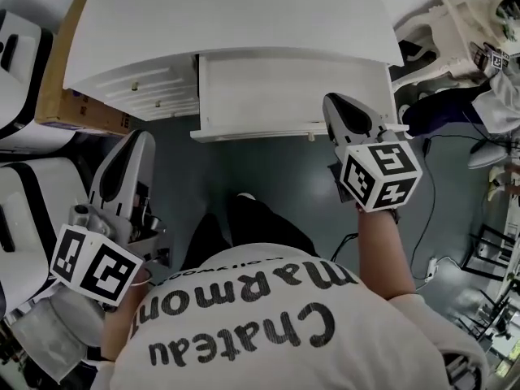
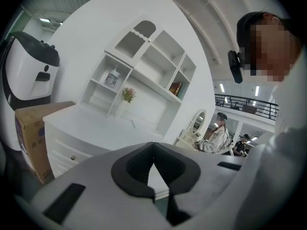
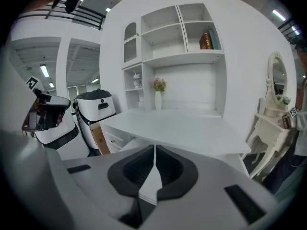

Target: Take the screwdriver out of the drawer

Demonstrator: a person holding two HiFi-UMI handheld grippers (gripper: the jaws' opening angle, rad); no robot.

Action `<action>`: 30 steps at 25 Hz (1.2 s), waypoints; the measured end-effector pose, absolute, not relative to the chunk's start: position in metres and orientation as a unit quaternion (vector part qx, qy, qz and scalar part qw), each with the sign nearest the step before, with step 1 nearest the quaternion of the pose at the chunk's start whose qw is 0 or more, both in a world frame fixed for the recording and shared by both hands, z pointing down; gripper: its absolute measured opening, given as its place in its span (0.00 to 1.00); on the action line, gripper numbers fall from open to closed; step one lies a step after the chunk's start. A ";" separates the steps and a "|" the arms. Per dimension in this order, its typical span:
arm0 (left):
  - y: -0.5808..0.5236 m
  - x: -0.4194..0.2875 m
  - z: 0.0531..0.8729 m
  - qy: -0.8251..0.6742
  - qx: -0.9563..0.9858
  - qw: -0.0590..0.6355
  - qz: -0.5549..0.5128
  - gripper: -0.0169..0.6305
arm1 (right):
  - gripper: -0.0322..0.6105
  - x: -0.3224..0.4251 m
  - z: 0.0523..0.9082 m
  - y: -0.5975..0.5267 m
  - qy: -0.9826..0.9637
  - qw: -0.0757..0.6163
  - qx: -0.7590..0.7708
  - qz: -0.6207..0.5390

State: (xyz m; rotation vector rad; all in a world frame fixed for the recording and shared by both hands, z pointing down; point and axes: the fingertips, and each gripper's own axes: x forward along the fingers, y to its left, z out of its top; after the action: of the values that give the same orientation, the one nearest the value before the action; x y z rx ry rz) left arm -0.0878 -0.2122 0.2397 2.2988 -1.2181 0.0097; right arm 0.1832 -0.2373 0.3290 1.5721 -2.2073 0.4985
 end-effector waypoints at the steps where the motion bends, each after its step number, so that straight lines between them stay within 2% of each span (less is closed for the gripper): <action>1: -0.215 -0.088 0.246 -0.455 0.848 0.272 0.010 0.06 | 0.10 0.189 0.339 -0.242 -0.783 0.197 0.560 0.185; 7: -0.225 -0.089 0.284 -0.466 0.831 0.300 0.054 0.06 | 0.10 0.208 0.397 -0.256 -0.773 0.228 0.548 0.222; 16: -0.228 -0.082 0.318 -0.468 0.815 0.328 0.098 0.06 | 0.10 0.247 0.442 -0.267 -0.773 0.342 0.495 0.199; 22: -0.231 -0.079 0.324 -0.471 0.811 0.330 0.112 0.06 | 0.10 0.255 0.467 -0.268 -0.796 0.373 0.381 0.287; 26: -0.229 -0.080 0.328 -0.476 0.805 0.334 0.119 0.06 | 0.10 0.256 0.487 -0.265 -0.807 0.447 0.255 0.291; 27: -0.228 -0.081 0.329 -0.477 0.804 0.334 0.122 0.06 | 0.11 0.256 0.492 -0.263 -0.806 0.463 0.222 0.295; 28: -0.226 -0.083 0.330 -0.478 0.802 0.335 0.124 0.06 | 0.24 0.255 0.498 -0.260 -0.803 0.477 0.192 0.300; 29: -0.225 -0.086 0.332 -0.481 0.800 0.335 0.127 0.06 | 0.28 0.255 0.504 -0.257 -0.799 0.492 0.165 0.304; 30: -0.224 -0.089 0.333 -0.485 0.797 0.336 0.128 0.06 | 0.28 0.254 0.509 -0.254 -0.794 0.506 0.141 0.305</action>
State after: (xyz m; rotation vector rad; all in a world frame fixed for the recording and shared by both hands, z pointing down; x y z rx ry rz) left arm -0.0892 -0.2243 0.3333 2.0785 -1.2645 0.3344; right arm 0.2543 -0.2542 0.5094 0.3397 -1.9155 0.7364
